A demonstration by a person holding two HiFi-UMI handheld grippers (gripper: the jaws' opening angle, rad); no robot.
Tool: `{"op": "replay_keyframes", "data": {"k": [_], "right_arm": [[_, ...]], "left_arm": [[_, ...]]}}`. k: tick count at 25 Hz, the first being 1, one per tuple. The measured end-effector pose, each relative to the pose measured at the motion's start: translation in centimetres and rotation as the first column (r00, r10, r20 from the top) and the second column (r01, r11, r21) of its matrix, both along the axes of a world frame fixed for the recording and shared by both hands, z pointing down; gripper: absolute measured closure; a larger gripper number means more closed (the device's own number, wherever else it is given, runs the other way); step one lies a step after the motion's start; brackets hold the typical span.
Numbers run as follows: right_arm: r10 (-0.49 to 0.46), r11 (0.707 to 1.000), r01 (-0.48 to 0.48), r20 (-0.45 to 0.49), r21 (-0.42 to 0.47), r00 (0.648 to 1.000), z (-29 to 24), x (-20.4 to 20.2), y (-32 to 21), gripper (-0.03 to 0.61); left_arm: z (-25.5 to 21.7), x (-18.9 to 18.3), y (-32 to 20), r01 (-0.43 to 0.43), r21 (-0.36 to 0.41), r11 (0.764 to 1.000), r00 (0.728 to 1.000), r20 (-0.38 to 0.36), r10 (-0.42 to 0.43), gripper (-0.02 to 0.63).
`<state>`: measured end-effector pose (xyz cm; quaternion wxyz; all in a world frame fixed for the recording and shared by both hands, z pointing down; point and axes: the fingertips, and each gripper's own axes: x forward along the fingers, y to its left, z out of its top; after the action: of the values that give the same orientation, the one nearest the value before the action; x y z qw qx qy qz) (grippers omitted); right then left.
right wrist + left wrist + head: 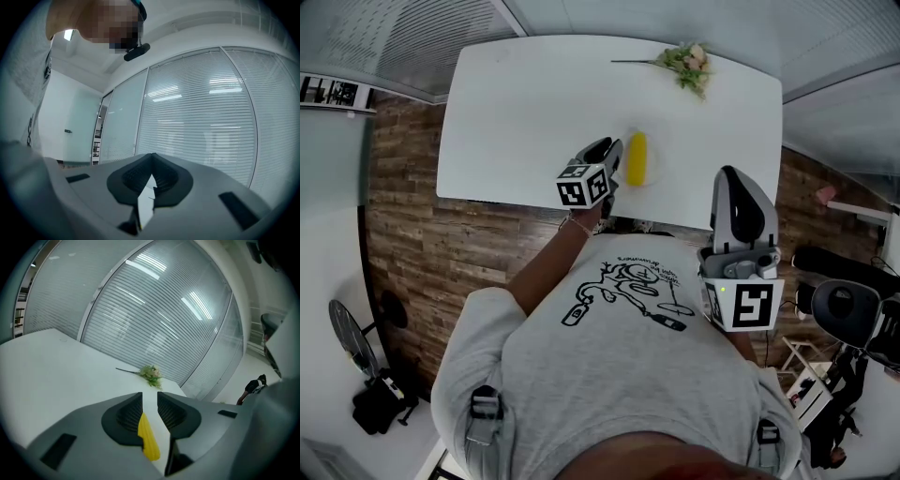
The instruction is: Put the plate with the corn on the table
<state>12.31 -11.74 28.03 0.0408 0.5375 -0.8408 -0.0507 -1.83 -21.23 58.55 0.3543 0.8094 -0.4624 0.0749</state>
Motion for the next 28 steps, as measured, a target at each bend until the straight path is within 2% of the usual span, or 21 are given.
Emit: {"op": "replay_keyframes", "data": {"k": [5, 11, 20, 28], "right_arm": [[0.0, 1.0, 0.0, 0.001, 0.0, 1.0, -0.1, 0.2, -0.1, 0.572], [-0.004, 1.0, 0.004, 0.005, 0.005, 1.0, -0.1, 0.4, -0.1, 0.572], [-0.013, 1.0, 0.013, 0.001, 0.006, 1.0, -0.1, 0.5, -0.1, 0.572], [-0.022, 1.0, 0.022, -0.009, 0.009, 1.0, -0.4, 0.3, 0.1, 0.572]], "left_arm": [[-5.0, -0.1, -0.1, -0.006, 0.114, 0.993, 1.0, 0.009, 0.005, 0.505], [-10.5, -0.8, 0.4, -0.014, 0.243, 0.97, 0.999, 0.039, 0.005, 0.505], [-17.6, -0.6, 1.8, -0.072, 0.417, 0.906, 0.992, 0.127, 0.02, 0.505], [-21.9, -1.0, 3.5, -0.069, 0.502, 0.862, 0.989, 0.15, -0.008, 0.503]]}}
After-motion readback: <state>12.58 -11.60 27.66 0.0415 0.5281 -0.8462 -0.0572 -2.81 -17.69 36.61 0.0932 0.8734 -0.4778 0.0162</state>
